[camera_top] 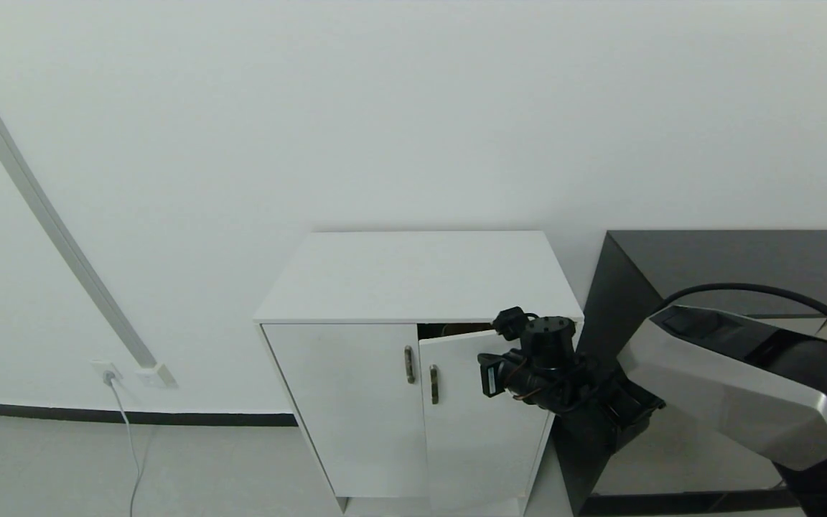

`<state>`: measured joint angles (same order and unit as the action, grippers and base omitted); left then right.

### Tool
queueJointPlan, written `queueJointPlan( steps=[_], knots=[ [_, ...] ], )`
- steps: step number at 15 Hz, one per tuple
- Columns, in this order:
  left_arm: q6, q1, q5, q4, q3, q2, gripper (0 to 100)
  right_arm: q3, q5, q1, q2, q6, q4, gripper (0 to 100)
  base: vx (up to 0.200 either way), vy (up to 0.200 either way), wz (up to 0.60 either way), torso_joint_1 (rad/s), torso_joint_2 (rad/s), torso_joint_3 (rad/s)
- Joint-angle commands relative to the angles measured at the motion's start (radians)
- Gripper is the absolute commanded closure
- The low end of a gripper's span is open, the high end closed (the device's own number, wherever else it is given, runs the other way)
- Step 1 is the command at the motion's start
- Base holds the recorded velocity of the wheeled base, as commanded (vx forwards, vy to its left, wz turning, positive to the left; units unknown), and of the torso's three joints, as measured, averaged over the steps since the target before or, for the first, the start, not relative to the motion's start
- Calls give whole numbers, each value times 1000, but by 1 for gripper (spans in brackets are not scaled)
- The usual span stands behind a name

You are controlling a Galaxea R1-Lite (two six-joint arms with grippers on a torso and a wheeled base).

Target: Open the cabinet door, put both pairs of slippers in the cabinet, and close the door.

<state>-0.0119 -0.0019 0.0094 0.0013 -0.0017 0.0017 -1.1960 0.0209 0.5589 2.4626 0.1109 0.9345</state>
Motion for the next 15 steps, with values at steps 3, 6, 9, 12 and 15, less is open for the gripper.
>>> queueJointPlan(
  steps=[3, 6, 9, 12, 15],
  knots=[
    [0, -1, 0, 0, 0, 0, 100, -39, 1, -7, 15, 0, -31, 100, 0, 0, 0, 0, 0, 0],
    [1, 0, 0, 0, 0, 0, 100, -60, -1, -14, 32, 0, -34, 100, 0, 0, 0, 0, 0, 0],
    [1, 0, 0, 0, 0, 0, 100, -80, -1, -22, 33, 0, -40, 100, 0, 0, 0, 0, 0, 0],
    [1, -1, 0, 0, 0, 0, 100, -96, 1, -24, 35, 0, -60, 100, 0, 0, 0, 0, 0, 0],
    [1, 0, 0, 0, 0, 0, 100, -100, 1, -28, 38, 0, -62, 100, 0, 0, 0, 0, 0, 0]
  ],
)
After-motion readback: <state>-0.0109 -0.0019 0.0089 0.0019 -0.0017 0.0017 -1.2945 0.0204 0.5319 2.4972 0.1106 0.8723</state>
